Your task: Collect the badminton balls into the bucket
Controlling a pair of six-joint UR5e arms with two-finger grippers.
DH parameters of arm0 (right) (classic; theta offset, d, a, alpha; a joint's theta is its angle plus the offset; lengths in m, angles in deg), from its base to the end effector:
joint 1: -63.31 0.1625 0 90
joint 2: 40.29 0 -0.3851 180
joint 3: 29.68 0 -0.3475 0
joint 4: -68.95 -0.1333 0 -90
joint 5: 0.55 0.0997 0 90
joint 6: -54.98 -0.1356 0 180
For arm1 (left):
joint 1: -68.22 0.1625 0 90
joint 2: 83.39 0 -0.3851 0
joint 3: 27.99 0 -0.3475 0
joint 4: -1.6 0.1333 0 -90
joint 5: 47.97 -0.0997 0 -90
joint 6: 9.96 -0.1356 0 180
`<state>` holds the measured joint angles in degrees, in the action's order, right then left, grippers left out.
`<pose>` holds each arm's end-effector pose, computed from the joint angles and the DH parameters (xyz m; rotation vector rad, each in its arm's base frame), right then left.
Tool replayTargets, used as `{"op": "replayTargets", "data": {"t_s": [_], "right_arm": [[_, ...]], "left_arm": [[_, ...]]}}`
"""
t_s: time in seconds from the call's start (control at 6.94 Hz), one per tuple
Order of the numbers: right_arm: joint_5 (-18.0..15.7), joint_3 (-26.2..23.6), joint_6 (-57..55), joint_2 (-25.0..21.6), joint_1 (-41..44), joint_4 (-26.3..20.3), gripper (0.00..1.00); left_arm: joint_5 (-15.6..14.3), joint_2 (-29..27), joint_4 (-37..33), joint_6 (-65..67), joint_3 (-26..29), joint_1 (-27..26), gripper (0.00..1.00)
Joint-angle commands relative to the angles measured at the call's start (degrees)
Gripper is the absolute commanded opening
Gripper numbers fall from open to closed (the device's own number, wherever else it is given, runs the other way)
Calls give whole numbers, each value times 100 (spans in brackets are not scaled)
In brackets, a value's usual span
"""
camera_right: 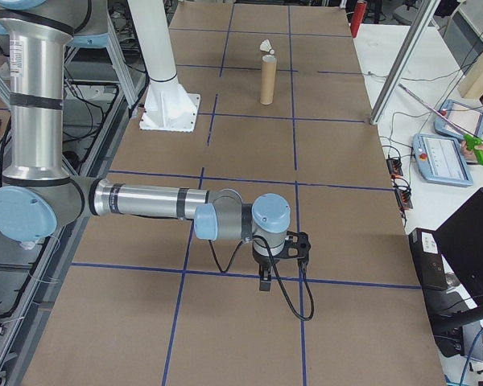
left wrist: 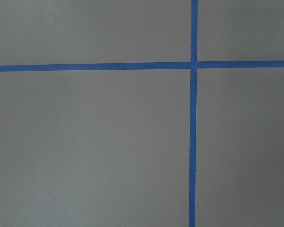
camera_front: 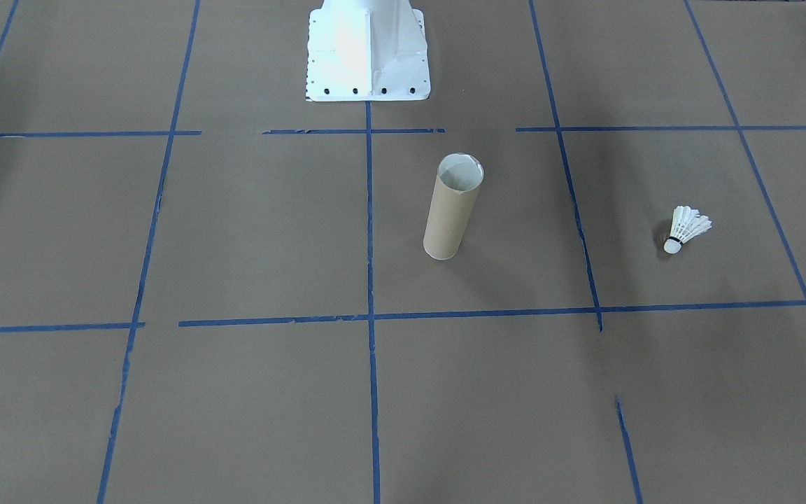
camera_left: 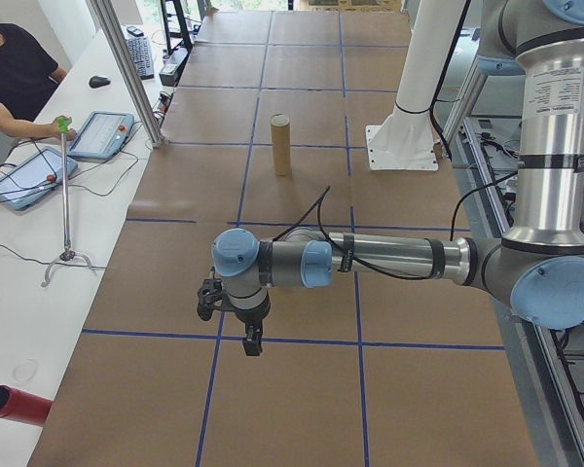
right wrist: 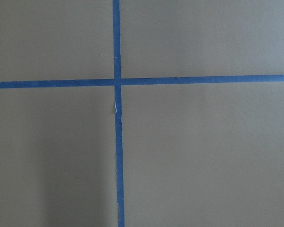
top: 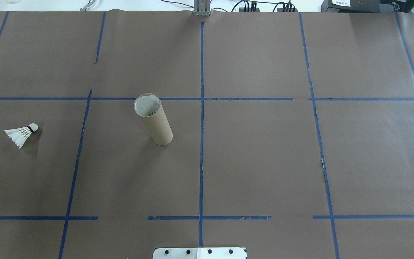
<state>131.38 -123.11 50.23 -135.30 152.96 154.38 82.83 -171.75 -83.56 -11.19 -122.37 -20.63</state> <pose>0.0401 -0.4188 0.6513 0.0172 -0.7332 0.0542 -0.0360 -0.4328 0.6371 -0.0346 0.7121 0.0267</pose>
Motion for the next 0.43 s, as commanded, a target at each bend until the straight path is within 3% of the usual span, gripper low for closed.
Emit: {"op": "replayTargets", "data": {"t_s": [0.0,0.29], "right_arm": [[-9,9,0,0,0,0,100],[-9,17,0,0,0,0,100]], "left_arm": [[15,12,-44,-17,-80,0,100],[24,-76,-18,70,-177,0,100]]}}
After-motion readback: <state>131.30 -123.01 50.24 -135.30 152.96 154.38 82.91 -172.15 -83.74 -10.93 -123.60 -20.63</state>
